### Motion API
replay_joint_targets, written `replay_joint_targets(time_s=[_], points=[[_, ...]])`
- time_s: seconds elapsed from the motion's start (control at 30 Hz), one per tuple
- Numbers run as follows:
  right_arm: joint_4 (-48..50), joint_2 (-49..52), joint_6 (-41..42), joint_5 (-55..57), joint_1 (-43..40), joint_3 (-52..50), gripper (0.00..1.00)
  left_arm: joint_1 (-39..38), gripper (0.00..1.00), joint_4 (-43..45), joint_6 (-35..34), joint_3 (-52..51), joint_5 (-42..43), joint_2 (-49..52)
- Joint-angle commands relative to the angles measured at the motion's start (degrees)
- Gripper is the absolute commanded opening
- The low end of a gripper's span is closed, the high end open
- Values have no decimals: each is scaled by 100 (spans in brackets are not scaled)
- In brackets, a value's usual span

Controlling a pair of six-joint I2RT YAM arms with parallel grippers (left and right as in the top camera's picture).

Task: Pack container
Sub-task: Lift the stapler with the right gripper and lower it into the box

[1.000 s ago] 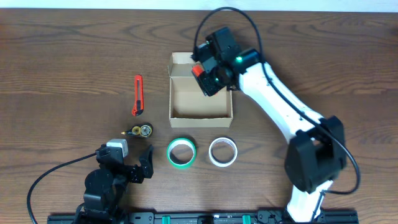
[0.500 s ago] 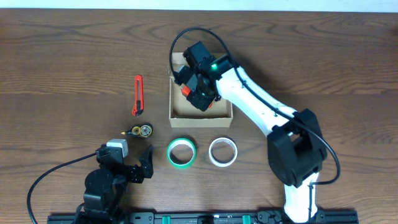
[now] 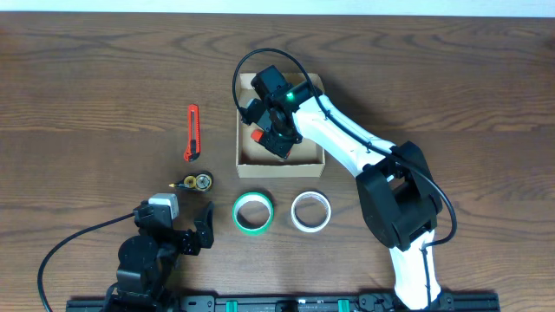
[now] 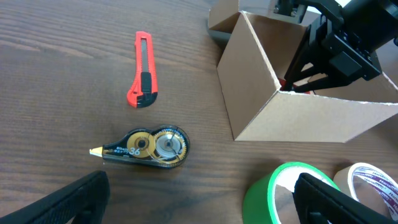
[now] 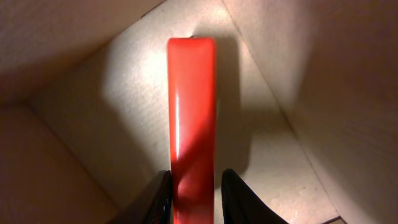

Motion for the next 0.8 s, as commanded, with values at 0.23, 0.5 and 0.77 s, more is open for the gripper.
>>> replay_joint_targets(time_s=[0.23,0.5,0.77], points=[[11,-79,-46,31,39,149,25,-20,95,13,37,-79,-20,-37],[-74,-1012,118,-120,39,149,34,-20,95,13,35,-79,-20,-37],[-581,-2273,1316,39,-90,146,93,-20,95,13,37,-79,-20,-37]])
